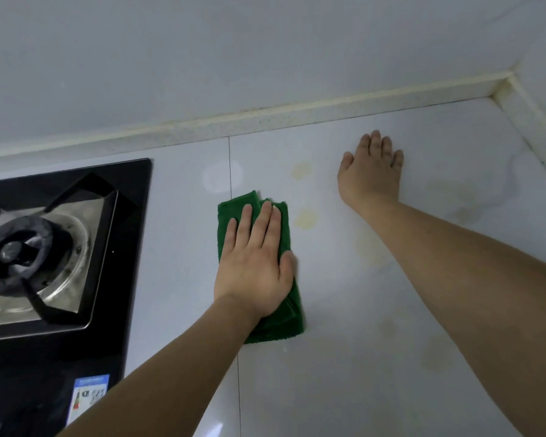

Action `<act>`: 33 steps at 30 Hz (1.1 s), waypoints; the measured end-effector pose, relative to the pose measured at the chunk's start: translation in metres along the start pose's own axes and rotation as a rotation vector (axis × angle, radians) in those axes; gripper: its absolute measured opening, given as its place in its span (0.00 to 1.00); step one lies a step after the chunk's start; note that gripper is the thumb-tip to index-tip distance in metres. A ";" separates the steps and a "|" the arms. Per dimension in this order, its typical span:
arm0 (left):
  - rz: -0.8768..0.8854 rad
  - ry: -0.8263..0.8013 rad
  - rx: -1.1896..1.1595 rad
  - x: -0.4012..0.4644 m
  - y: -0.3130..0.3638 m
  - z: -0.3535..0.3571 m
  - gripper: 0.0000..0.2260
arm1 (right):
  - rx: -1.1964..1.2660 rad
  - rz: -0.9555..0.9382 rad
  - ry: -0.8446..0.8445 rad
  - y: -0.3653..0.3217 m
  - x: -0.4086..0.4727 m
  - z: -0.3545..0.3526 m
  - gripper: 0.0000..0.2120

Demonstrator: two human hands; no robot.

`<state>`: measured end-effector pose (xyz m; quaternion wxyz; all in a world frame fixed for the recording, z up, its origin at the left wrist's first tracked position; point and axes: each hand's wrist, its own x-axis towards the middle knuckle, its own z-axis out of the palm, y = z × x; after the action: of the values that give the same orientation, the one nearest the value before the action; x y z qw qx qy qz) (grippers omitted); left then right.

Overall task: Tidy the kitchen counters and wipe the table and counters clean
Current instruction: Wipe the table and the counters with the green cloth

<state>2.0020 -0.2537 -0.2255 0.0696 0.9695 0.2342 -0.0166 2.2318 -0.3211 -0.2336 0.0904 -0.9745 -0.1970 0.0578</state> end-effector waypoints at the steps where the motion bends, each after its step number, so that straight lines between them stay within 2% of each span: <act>1: -0.003 0.010 -0.008 0.002 -0.001 0.000 0.30 | -0.006 -0.005 0.006 0.000 0.001 0.000 0.28; 7: -0.008 0.011 -0.039 0.002 0.000 0.002 0.30 | 0.021 -0.028 -0.014 0.003 0.001 -0.002 0.28; 13: -0.003 0.016 -0.035 0.001 -0.004 0.003 0.31 | 0.030 -0.234 0.031 0.009 -0.051 -0.036 0.27; 21: 0.000 -0.007 -0.033 -0.002 -0.004 -0.001 0.31 | 0.082 0.126 0.084 0.058 -0.215 -0.047 0.26; 26: 0.012 0.006 -0.004 -0.004 -0.004 -0.002 0.30 | -0.020 0.275 0.034 0.091 -0.282 -0.042 0.27; 33: 0.009 -0.020 0.007 -0.040 0.011 0.006 0.30 | 0.022 0.423 -0.118 0.102 -0.334 -0.032 0.32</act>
<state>1.9710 -0.2822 -0.2276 0.0687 0.9706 0.2292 -0.0267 1.9684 -0.5501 -0.1966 0.0750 -0.9880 0.0076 0.1345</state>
